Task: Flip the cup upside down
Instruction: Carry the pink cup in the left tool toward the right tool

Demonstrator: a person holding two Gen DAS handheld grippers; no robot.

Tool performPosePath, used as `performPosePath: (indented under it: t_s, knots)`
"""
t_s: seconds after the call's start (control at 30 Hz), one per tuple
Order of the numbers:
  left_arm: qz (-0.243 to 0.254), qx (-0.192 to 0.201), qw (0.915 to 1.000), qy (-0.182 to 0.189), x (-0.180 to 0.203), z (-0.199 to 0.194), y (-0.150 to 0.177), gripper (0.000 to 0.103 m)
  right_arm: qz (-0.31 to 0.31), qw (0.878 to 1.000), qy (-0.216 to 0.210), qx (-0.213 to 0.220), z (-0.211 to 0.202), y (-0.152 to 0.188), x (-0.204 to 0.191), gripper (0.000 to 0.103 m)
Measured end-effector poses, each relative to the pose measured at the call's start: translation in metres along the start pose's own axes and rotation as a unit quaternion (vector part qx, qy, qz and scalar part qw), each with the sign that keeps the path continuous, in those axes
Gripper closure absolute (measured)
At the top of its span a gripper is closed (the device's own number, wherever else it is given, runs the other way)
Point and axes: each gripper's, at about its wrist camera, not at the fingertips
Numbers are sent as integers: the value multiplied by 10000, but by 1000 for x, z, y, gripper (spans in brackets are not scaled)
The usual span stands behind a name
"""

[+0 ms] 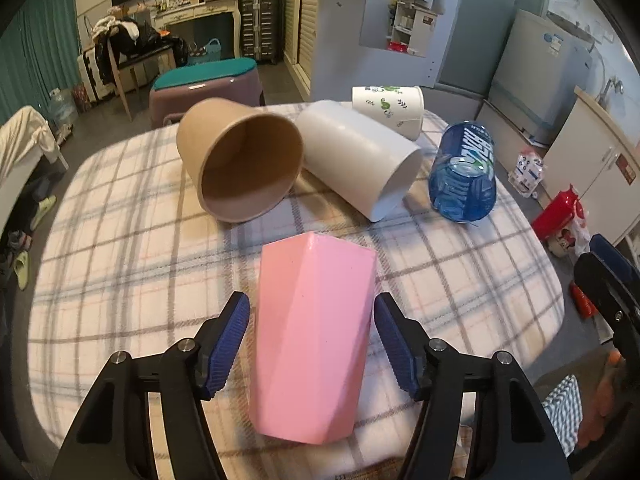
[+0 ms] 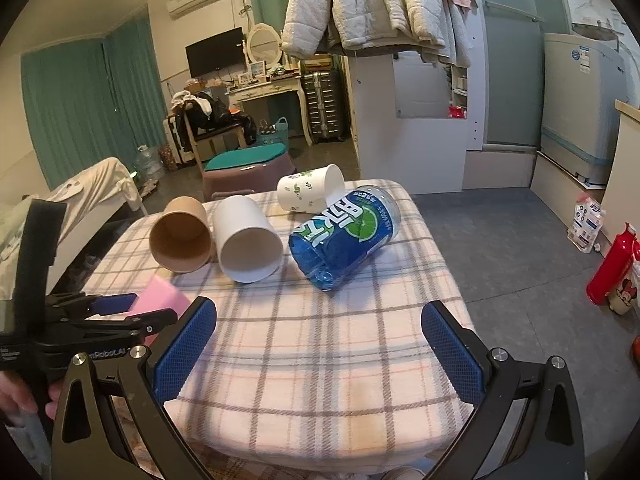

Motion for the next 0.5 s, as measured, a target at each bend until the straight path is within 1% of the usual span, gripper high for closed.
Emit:
performPosePath:
  t_s: [0.07,0.17,0.23,0.27,0.37,0.43,0.5]
  knots:
    - [-57,-19,9999,83,-4,3,1,37,-29,10000,46,-23,3,0,-2,0]
    - [122,48,9999,37,-2,2,3,35,-62,9999,84,-66,8,-1,-9,0]
    - [274,135,9995,-55,0,-2,5,26,-121,9998,106,-74,8,-1,-14,0]
    - [303,183,9993,-77,-1,-5,6,19,-158,9998,120,-71,8,-1,-17,0]
    - [302,298,9991,56,-10,-14,7,18,-236,9995,196,-5,3,-2,-28,0]
    - [263,376,9988,185,-17,-22,8,18,-270,9991,310,118,-4,-4,-36,0]
    - [263,503,9981,228,-24,-31,9,18,-347,9981,425,283,-13,-6,-48,0]
Point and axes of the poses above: each gripper's, at about its wrist camera, not at the fingertips, and z roughly the way its jaws point, x to its right, y to its underside, and after that the axes turned 8 degrees about y, right-handed
